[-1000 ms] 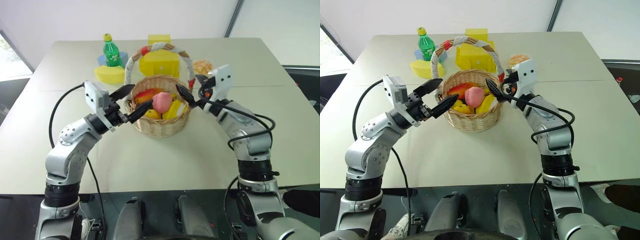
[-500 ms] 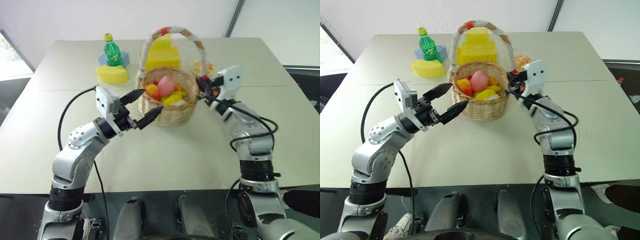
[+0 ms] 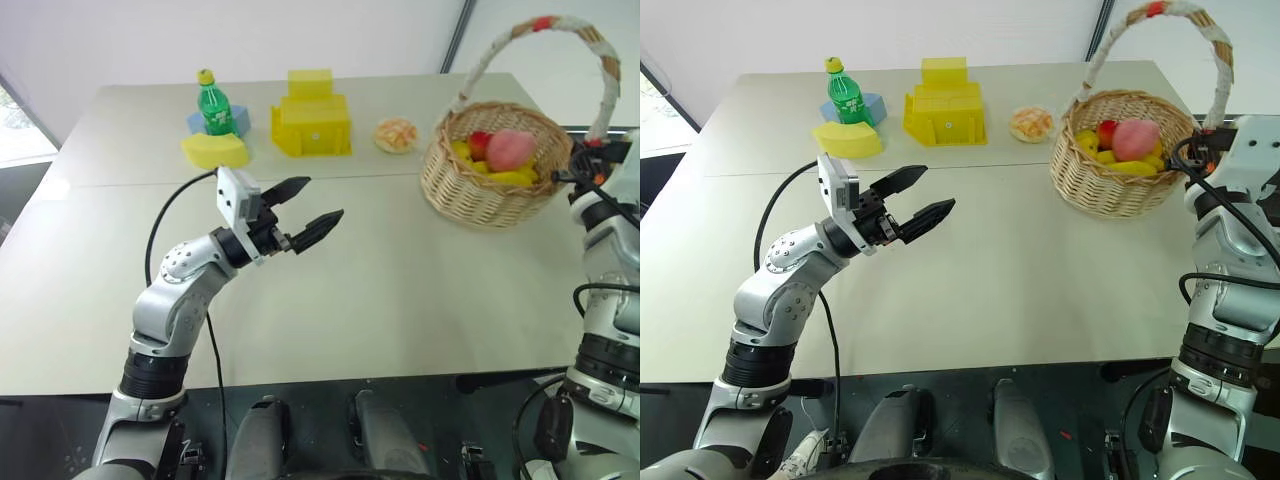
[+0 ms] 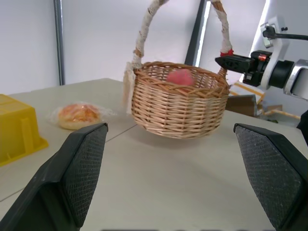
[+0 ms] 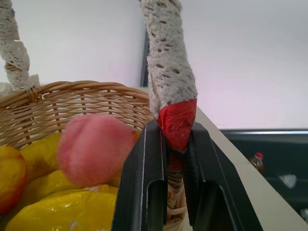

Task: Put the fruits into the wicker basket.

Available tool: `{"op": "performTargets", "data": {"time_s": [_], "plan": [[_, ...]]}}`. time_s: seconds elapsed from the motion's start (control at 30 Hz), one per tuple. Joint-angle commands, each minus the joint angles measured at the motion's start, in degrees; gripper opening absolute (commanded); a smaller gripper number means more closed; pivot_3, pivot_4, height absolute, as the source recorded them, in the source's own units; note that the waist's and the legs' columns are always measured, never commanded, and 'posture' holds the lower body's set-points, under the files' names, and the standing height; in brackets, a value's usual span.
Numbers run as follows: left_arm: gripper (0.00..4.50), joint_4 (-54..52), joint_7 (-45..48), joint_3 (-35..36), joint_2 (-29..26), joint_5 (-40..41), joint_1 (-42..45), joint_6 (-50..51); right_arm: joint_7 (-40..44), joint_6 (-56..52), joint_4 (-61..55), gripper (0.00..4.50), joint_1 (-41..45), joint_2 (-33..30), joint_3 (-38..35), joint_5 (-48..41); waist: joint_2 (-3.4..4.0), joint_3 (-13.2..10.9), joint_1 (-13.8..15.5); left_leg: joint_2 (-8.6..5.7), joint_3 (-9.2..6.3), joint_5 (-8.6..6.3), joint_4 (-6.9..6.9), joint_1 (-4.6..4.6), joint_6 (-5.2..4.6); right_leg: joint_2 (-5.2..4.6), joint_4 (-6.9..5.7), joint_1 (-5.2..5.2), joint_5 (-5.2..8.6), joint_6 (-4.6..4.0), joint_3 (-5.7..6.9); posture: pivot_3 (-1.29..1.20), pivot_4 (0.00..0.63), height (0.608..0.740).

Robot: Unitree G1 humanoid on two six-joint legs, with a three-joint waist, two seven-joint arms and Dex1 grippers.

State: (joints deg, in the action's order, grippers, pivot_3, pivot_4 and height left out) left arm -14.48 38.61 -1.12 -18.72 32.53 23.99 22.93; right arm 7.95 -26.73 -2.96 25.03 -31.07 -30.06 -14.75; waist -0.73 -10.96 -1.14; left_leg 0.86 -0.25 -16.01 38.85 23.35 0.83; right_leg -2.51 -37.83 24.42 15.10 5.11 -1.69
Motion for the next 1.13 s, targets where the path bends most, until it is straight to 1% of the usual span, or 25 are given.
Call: {"op": "performTargets", "data": {"time_s": [0.03,0.1,0.23,0.33,0.47,0.5,0.6,0.67,0.73,0.8,0.93,1.03,1.13], "plan": [[4.5,-0.5,-0.2,0.9,-0.2,-0.7,0.9,-1.1,-1.2,2.2,-1.4,1.01,-0.6,-0.6,-2.9,-0.8,0.01,0.0,0.2,-0.01,0.0,0.0,0.0,0.01,0.0,-0.02,0.0,0.0,0.0,0.0,0.0,0.0,0.15,0.74],[4.5,-0.1,-0.3,1.1,-0.4,-0.7,1.0,-0.7,-1.7,2.1,-3.1,1.85,-1.5,-0.6,-3.1,-0.8,0.02,0.0,0.3,-0.02,-0.01,0.0,0.0,0.02,0.0,-0.05,0.01,0.0,0.0,0.0,-0.01,0.0,0.15,0.74],[4.5,0.7,0.4,1.3,-1.4,-1.3,0.8,-0.6,-2.1,1.5,-7.1,3.78,-4.3,-1.8,-3.6,0.0,0.03,0.0,0.3,-0.02,-0.03,0.0,0.0,0.02,0.0,-0.04,0.01,0.0,0.0,0.01,0.0,0.0,0.15,0.74],[4.5,2.4,1.3,2.2,-2.9,-2.6,0.0,-2.0,0.5,1.1,-12.1,3.78,-9.8,-4.1,-5.2,0.1,0.04,0.0,0.4,-0.02,-0.03,0.0,0.0,0.02,0.0,-0.04,0.02,0.0,0.0,0.01,0.0,0.0,0.15,0.74],[4.5,5.6,1.3,4.6,-6.1,-3.6,-1.3,-1.8,6.7,0.4,-17.5,3.78,-17.7,-6.0,-9.2,-4.1,0.03,0.0,0.4,-0.03,-0.04,0.0,0.0,0.03,-0.01,-0.04,0.05,-0.02,0.01,0.01,0.0,0.0,0.15,0.74],[4.5,6.8,1.6,5.2,-7.3,-4.5,-2.1,-2.4,9.7,0.2,-19.1,3.78,-20.3,-6.2,-9.2,-6.0,0.03,0.0,0.3,-0.02,-0.06,0.0,0.0,0.02,-0.01,-0.03,0.05,-0.03,0.01,0.01,0.02,0.0,0.15,0.74],[4.5,9.6,2.1,7.1,-9.7,-6.3,-4.1,-4.7,18.0,1.1,-23.5,3.78,-26.9,-6.9,-6.2,-9.4,0.04,0.0,0.0,0.03,-0.04,-0.01,0.0,-0.04,-0.01,0.01,0.05,-0.05,0.01,0.01,0.01,0.0,0.15,0.74],[4.5,11.2,1.6,8.4,-10.8,-7.4,-5.8,-5.8,21.6,1.6,-26.0,3.78,-29.2,-6.5,-3.1,-11.2,0.05,0.0,-0.1,0.07,-0.04,-0.01,-0.01,-0.07,-0.01,0.03,0.05,-0.06,0.01,0.01,0.01,0.0,0.15,0.74],[4.5,12.3,1.0,9.8,-11.6,-8.4,-7.9,-7.0,23.6,1.8,-27.5,3.78,-29.7,-5.8,0.4,-12.2,0.05,0.0,-0.1,0.08,-0.02,-0.01,0.0,-0.08,-0.01,0.03,0.05,-0.07,0.01,0.01,0.0,0.0,0.15,0.74],[4.5,12.5,0.3,10.9,-12.0,-8.9,-9.7,-7.6,24.9,3.0,-27.0,3.78,-29.4,-5.8,4.3,-10.8,0.04,0.0,0.0,0.09,-0.04,-0.01,0.0,-0.08,-0.01,0.03,0.05,-0.07,0.01,0.01,0.01,0.0,0.15,0.74],[4.5,10.6,-1.0,13.2,-12.6,-9.2,-14.3,-7.9,26.5,4.2,-23.3,3.78,-25.9,-5.3,11.5,-9.2,0.03,0.0,0.4,0.07,-0.05,-0.01,0.0,-0.05,-0.01,-0.08,0.06,-0.08,0.01,0.01,0.03,0.0,0.15,0.74],[4.5,7.8,-1.3,14.1,-12.8,-8.5,-17.1,-6.7,27.3,5.1,-19.8,3.78,-22.9,-4.6,13.2,-9.5,0.03,0.0,0.5,0.08,-0.06,-0.01,0.0,-0.04,-0.01,-0.13,0.07,-0.08,0.01,0.01,0.04,0.0,0.15,0.74],[4.5,6.2,-2.3,14.4,-12.5,-7.8,-18.0,-5.3,28.1,6.2,-17.4,3.78,-21.4,-4.4,13.8,-9.2,0.02,0.0,0.6,0.08,-0.1,-0.01,0.0,-0.01,-0.01,-0.16,0.07,-0.08,0.01,0.01,0.07,0.0,0.15,0.74]]}}
